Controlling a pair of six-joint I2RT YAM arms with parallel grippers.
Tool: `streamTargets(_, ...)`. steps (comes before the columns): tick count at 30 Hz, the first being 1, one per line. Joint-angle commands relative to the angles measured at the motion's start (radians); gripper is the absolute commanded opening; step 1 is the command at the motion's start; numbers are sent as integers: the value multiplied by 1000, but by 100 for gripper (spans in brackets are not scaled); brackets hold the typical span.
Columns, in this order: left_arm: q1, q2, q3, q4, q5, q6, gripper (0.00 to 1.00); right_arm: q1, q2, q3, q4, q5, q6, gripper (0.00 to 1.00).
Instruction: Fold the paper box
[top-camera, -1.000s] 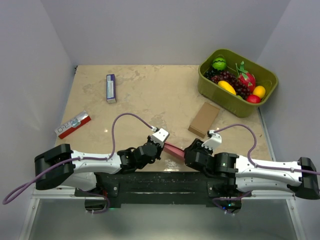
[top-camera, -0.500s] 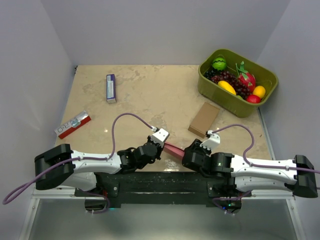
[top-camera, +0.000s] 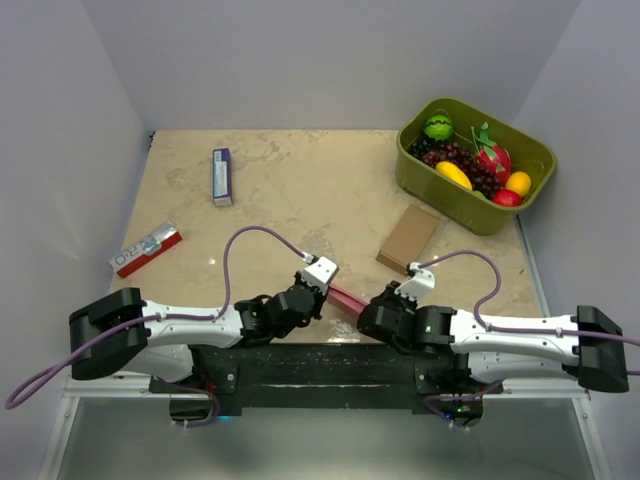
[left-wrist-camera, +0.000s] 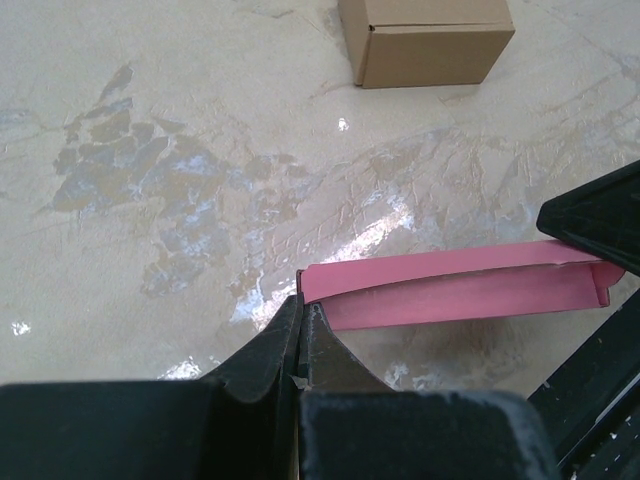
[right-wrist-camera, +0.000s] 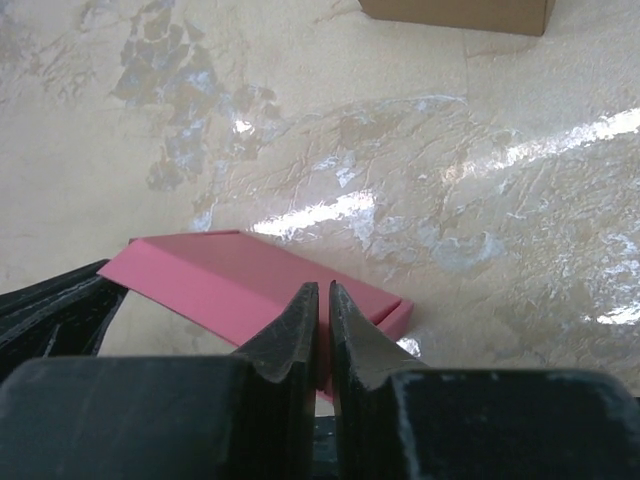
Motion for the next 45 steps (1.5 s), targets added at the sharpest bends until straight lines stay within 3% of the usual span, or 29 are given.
streamTargets(1, -17, 46, -10, -164, 99, -46, 0, 13, 50, -37, -23, -65, 52, 6)
streamTargets(7, -17, 65, 16, -194, 122, -64, 0, 29, 88, -37, -57, -54, 104, 2)
streamTargets(9, -17, 66, 14, -197, 115, -56, 0, 31, 95, -24, -71, -46, 103, 8)
streamTargets(11, -19, 53, -4, -180, 114, -24, 0, 29, 79, 0, -97, -26, 78, 20)
streamTargets(12, -17, 43, -12, -171, 122, -15, 0, 31, 49, 11, -104, -19, 27, 29)
streamTargets(14, -17, 16, -39, -128, 145, 25, 0, 29, 1, 29, -86, -12, -64, 34)
streamTargets(18, -17, -9, -56, -91, 202, 59, 0, 28, -169, 42, -37, -41, -275, 32)
streamTargets(21, -17, -1, -55, -83, 217, 62, 0, 28, -208, 45, 69, -103, -441, 33)
streamTargets(28, -14, 42, -3, -155, 231, 34, 0, 32, -91, 121, 104, -115, -647, 53)
streamTargets(32, 17, 60, 10, -169, 294, 11, 0, 46, -79, 121, 132, -95, -725, 58)
streamTargets(40, 61, 60, 43, -230, 343, 25, 0, 170, -1, 135, 117, -7, -753, 64)
streamTargets(45, 67, 72, 57, -249, 375, 36, 0, 278, 162, 202, -1, 109, -621, 67)
